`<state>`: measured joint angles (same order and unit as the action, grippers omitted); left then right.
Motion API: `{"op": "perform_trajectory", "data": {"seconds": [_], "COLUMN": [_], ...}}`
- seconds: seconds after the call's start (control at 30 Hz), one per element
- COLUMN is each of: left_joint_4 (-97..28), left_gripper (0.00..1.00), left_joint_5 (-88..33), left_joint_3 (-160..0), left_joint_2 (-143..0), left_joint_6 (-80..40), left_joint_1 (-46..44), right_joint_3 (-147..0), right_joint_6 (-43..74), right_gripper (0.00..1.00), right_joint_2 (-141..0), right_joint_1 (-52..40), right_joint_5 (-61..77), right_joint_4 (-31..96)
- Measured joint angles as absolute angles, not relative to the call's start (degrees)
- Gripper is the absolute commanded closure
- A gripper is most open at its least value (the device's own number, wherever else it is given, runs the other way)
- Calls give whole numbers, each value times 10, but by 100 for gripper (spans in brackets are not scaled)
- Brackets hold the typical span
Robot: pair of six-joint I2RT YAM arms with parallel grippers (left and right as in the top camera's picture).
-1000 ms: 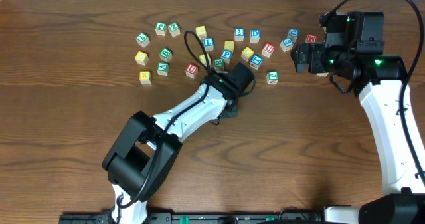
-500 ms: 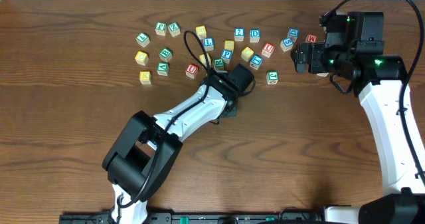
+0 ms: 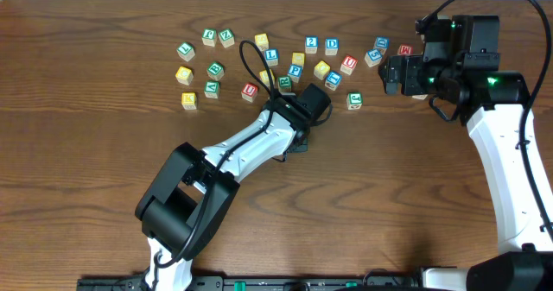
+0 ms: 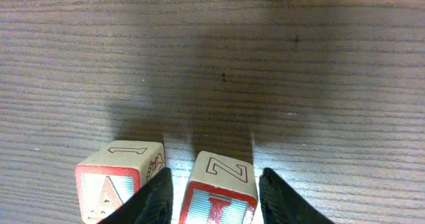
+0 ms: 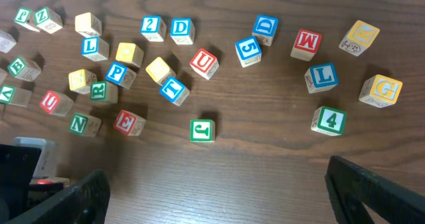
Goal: Spell out AI2
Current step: 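Place the red I block right of the A block and release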
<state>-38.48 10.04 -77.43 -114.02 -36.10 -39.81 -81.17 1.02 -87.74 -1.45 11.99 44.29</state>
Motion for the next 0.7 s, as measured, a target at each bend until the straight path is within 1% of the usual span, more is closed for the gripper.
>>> {"op": "perform_trajectory", "data": {"seconds": [0.43, 0.5, 0.57, 0.7], "left_joint_4": [-400, -402, -402, -404], "left_gripper": [54, 53, 49, 46], "left_joint_5": [103, 103, 103, 103], "left_joint_3": [-775, -776, -777, -789], "left_joint_2": [-1139, -1133, -1119, -1060], "left_joint_6": [-357, -346, -331, -305], "left_joint_1": [-398, -398, -398, -394], "right_joint_3": [-812, -812, -812, -811], "right_joint_6": [10, 10, 10, 10], "right_gripper": [1, 1, 1, 1], "right_joint_2": [-877, -877, -877, -877], "right_joint_1": [-15, -15, -15, -15], "right_joint_5": [120, 120, 120, 120], "right_joint_4": [440, 440, 440, 432]}}
